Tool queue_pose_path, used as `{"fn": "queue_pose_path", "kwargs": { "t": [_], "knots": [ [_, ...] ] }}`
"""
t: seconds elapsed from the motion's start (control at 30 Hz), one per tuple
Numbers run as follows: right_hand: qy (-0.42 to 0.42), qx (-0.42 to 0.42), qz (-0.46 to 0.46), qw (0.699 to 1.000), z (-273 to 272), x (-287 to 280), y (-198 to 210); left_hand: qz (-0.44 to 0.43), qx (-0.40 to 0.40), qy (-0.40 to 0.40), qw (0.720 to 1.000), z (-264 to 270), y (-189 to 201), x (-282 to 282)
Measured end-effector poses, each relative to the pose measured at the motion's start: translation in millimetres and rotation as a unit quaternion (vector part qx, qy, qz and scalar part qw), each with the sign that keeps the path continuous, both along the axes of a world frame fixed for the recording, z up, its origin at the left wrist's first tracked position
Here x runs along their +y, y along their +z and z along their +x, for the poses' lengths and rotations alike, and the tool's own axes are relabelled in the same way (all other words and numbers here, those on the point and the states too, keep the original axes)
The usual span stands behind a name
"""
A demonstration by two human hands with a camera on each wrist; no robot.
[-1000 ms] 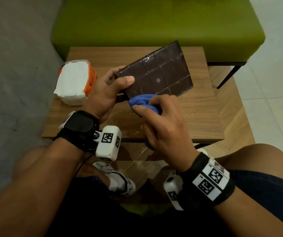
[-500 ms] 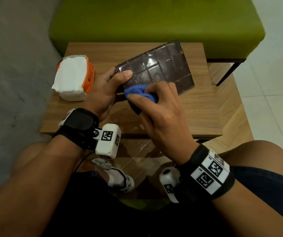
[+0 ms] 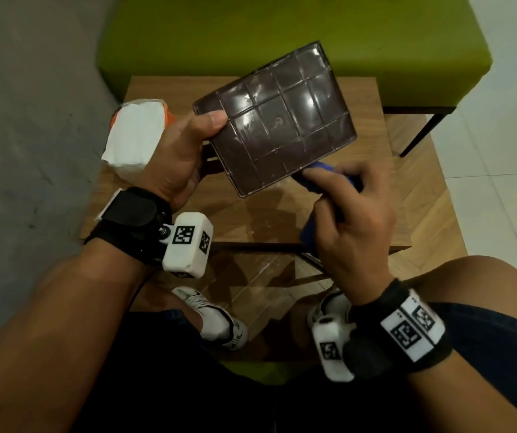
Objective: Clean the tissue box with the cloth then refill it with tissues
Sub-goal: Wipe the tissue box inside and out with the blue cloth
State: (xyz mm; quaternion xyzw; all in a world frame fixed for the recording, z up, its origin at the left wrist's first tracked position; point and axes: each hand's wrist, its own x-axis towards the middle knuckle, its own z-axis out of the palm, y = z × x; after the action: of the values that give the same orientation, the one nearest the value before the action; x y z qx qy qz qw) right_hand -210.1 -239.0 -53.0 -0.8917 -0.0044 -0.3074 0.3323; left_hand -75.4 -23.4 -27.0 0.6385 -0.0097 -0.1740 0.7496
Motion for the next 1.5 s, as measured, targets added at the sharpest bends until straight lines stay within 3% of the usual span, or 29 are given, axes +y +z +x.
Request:
{"fn": "queue_pose_path", "kwargs": {
  "t": [0.1, 0.27, 0.43, 0.63, 0.83, 0.97, 1.03, 1.17, 1.23, 1.3, 1.4, 1.5],
  "knots": [
    [0.018, -0.043, 0.055, 0.997, -8.3, 20.3, 6.4, 0.006, 0.016, 0.013, 1.000, -0.7, -8.6, 1.5],
    [0.171, 0.024, -0.047, 0.984, -13.2, 49.5, -2.9, 0.012, 0.010, 0.017, 1.000, -1.4, -9.8, -3.9],
    [0.042, -0.053, 0.038, 0.997, -5.6, 25.2, 7.4, 0.021, 0.018, 0.027, 0.999, 0.5, -13.6, 0.1],
    [0.148, 0.012, -0.098, 0.984, -0.4, 32.3, 0.0, 0.024, 0.014, 0.002, 1.000, -1.9, -15.7, -6.1],
    [-0.012, -0.025, -0.018, 0.999, 21.4, 1.1, 0.5, -0.008, 0.038, 0.007, 0.999, -1.0, -18.8, -0.8],
    [0.113, -0.016, -0.079, 0.990, -1.7, 38.0, -3.1, 0.002, 0.037, 0.000, 0.999, -2.9, -18.4, -6.8],
    [0.123, -0.006, -0.088, 0.988, 0.5, 26.7, -4.1, 0.003, 0.035, -0.006, 0.999, -3.4, -19.8, -6.1],
    [-0.036, -0.028, -0.016, 0.999, 20.7, -14.0, 3.4, 0.012, 0.030, 0.010, 0.999, -3.0, -21.2, 0.4],
    [-0.069, -0.038, 0.019, 0.997, 23.3, -14.1, 10.6, -0.010, 0.036, 0.003, 0.999, -4.4, -20.0, -0.9],
    [-0.026, -0.028, -0.006, 0.999, 15.7, 3.7, 12.7, -0.020, 0.041, 0.001, 0.999, -5.2, -17.6, -3.3],
    [0.103, 0.018, -0.071, 0.992, -5.4, 22.3, 6.1, 0.001, 0.024, -0.015, 1.000, -3.1, -17.5, -0.1],
    [0.078, 0.031, -0.075, 0.994, 1.2, 5.2, 6.7, 0.021, 0.010, -0.029, 0.999, 0.2, -19.4, 5.9]
  ]
}}
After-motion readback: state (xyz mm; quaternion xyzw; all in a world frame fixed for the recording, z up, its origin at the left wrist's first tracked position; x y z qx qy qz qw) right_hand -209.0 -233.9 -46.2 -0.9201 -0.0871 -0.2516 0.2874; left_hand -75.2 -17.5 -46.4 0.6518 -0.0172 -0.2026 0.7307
